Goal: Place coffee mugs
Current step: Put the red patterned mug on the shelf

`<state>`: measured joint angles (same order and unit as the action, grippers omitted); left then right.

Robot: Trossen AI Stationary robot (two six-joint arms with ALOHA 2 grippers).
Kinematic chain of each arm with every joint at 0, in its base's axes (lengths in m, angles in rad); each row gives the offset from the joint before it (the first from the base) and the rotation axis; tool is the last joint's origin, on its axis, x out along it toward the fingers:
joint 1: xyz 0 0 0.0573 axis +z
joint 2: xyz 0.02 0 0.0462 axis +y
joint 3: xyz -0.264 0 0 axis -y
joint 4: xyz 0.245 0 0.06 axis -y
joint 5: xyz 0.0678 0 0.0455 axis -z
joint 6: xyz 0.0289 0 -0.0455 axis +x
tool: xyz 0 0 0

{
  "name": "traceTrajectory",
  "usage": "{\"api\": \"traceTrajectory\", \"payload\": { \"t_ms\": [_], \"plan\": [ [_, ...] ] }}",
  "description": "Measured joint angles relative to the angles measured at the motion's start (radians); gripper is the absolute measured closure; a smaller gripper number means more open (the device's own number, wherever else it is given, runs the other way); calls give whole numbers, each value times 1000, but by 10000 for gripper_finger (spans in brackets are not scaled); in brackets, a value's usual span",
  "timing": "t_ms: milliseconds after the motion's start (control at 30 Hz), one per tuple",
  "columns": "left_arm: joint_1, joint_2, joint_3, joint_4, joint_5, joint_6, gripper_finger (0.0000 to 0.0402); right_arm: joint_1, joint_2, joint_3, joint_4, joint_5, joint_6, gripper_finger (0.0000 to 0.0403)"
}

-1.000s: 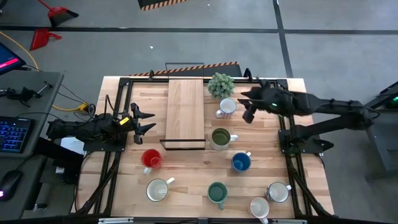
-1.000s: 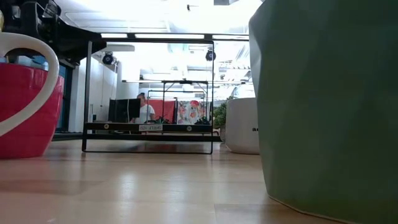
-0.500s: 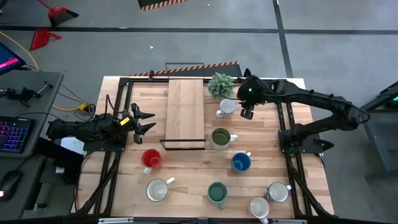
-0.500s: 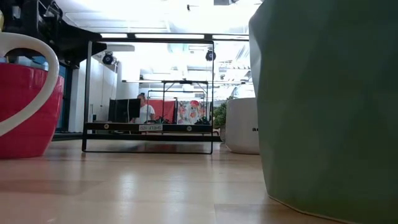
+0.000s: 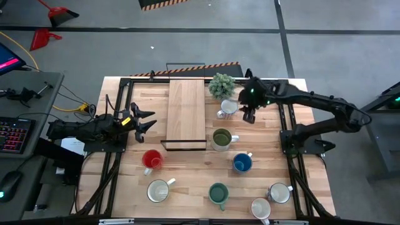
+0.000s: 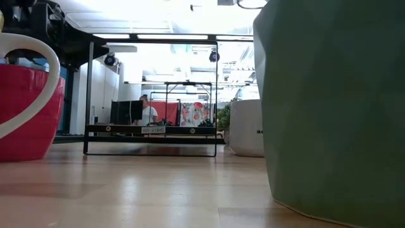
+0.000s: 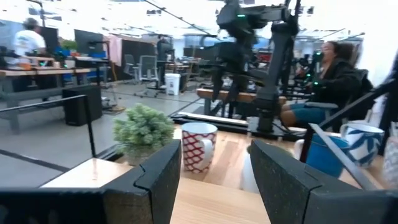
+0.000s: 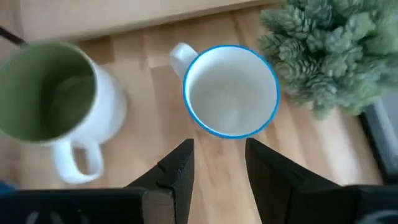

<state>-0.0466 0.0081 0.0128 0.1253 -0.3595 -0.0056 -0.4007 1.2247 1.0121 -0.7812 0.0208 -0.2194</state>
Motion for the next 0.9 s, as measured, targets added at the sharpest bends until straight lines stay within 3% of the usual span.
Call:
{"api": "traceTrajectory", "payload": {
  "t_ms": [100, 500, 900],
  "plan": [
    [0, 0, 0, 0, -9, -1, 218, 52, 9, 0, 43, 85, 11, 280],
    [0, 0, 0, -32, -8, -1, 218, 115, 261, 0, 154, 103, -26, 280],
    [0, 0, 0, -41, -7, -1, 218, 114, 378, 0, 212, 109, -25, 280]
  ]
}}
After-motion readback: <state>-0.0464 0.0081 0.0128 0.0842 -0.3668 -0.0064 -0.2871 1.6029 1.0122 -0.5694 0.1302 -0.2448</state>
